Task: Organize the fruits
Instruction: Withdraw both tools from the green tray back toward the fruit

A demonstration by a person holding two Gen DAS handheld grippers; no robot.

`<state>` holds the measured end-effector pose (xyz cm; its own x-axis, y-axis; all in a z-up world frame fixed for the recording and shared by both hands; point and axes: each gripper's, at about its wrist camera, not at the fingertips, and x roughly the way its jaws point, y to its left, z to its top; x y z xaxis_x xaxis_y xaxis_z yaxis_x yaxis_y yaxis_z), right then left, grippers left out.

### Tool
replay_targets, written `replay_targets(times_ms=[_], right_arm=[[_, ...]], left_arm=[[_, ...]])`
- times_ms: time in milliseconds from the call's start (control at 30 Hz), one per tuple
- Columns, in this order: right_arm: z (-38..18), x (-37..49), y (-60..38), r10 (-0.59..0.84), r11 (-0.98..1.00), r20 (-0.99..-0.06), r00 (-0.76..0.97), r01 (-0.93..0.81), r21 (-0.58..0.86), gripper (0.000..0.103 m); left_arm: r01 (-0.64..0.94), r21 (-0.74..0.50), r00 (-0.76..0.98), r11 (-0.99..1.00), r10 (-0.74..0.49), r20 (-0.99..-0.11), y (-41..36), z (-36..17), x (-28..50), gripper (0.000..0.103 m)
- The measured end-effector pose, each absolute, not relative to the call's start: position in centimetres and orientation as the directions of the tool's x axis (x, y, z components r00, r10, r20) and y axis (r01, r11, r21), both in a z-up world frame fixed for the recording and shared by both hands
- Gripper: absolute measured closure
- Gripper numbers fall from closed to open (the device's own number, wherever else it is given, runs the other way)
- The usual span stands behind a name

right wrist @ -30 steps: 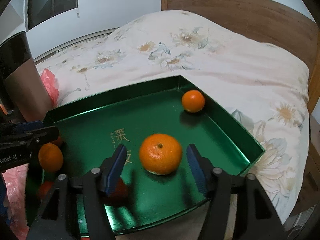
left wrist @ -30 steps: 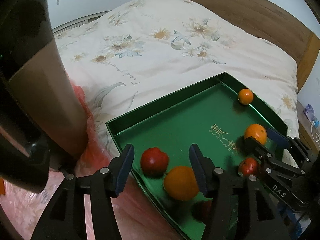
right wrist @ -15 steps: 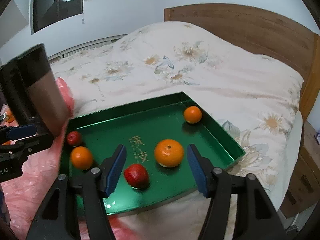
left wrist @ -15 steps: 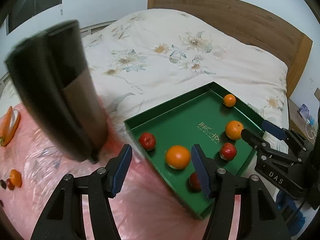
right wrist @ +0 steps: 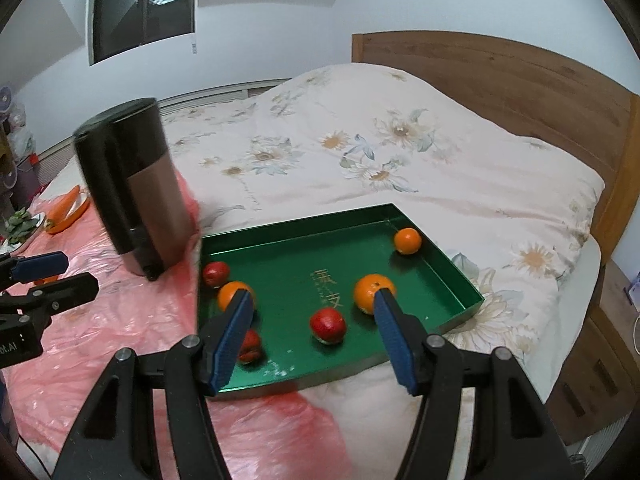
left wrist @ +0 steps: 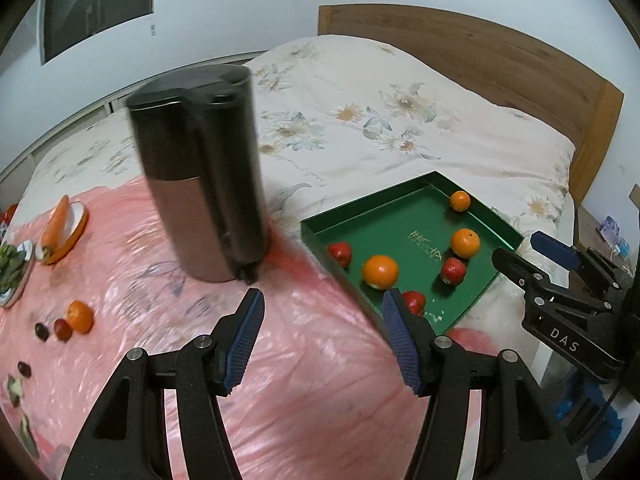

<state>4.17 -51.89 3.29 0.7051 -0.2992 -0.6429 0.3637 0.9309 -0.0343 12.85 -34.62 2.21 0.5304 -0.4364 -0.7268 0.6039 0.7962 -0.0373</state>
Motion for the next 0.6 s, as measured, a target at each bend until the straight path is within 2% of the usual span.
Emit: replay_targets(times_ms=[267, 600], right_arm=[[4.3, 2.8, -48.3, -0.273, 0.944, -0.645, 0.714, 0.327, -0.038, 0.008], [4.6, 1.9, -42.9, -0.208, 0.971, -0.669, 0.714, 0.232, -0.054, 0.007]], left_arm=[[0.554, -0.039, 0.574, 0.831, -0.416, -0.706, -29.7, 3.6, 11.0, 0.046], [0.488, -0.049, 0.595, 0.872, -0.373, -0.712, -24.2, 2.9, 9.2, 0.044]])
